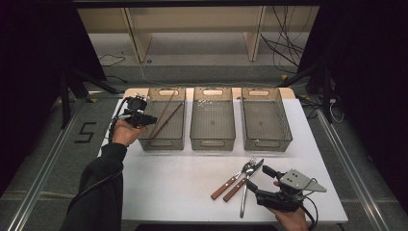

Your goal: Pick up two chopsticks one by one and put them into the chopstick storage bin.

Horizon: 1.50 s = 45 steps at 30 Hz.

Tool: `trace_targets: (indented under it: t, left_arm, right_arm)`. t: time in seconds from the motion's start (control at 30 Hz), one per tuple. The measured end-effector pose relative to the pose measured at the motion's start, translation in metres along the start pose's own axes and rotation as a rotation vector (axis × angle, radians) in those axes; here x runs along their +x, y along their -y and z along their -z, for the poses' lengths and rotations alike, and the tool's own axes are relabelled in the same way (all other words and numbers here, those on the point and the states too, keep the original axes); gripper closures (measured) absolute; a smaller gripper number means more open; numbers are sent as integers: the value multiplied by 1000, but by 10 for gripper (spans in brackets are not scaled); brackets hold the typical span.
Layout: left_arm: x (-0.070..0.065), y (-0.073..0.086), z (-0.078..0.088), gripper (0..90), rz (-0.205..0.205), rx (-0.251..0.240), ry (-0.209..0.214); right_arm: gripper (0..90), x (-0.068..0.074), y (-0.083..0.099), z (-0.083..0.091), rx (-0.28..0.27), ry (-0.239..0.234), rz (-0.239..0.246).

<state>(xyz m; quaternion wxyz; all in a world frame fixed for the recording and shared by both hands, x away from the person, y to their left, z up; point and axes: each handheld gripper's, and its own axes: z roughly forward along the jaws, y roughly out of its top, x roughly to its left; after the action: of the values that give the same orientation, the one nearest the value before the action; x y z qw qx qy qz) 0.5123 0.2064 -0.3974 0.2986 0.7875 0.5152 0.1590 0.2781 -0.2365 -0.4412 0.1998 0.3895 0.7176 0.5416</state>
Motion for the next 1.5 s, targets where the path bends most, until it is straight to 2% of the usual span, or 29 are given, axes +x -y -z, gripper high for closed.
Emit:
trace_targets:
  t: [0.1, 0.23, 0.33, 0.43, 0.57, 0.7, 0.77, 0.97, 1.07, 1.23, 1.3, 1.5]
  left_arm:
    - [-4, -2, 5, 579, 8, 10, 2]
    - [-12, -2, 15, 459, 3, -5, 18]
    - [-20, 1, 26, 395, 1, -35, 50]
    - [-27, 6, 35, 362, -8, -58, 65]
    - [-38, 17, 46, 328, -36, -83, 87]
    - [-47, 28, 53, 300, -41, -112, 117]
    - [-51, 34, 54, 289, -60, -111, 118]
    - [-58, 51, 57, 264, -67, -136, 145]
    - [-60, 60, 55, 251, -82, -137, 142]
    - [-62, 73, 55, 233, -76, -173, 175]
    - [-65, 78, 57, 230, -88, -185, 170]
    - [-76, 89, 63, 226, -109, -236, 192]
  right_arm:
    - [236, 0, 0, 0, 0, 0, 0]
    - [236, 0, 0, 0, 0, 1, 1]
    - [236, 0, 0, 0, 1, 2, 1]
    - [236, 0, 0, 0, 1, 3, 1]
    - [237, 0, 0, 0, 4, 5, 1]
    - [237, 0, 0, 0, 9, 8, 3]
    - [238, 1, 0, -1, 15, 12, 4]
    - [240, 1, 0, -2, 26, 16, 4]
    - [240, 2, 1, -2, 32, 14, 5]
    - [244, 2, 0, -3, 38, 9, 8]
    - [249, 3, 1, -3, 47, 6, 8]
    - [295, 3, 2, -4, 73, -6, 14]
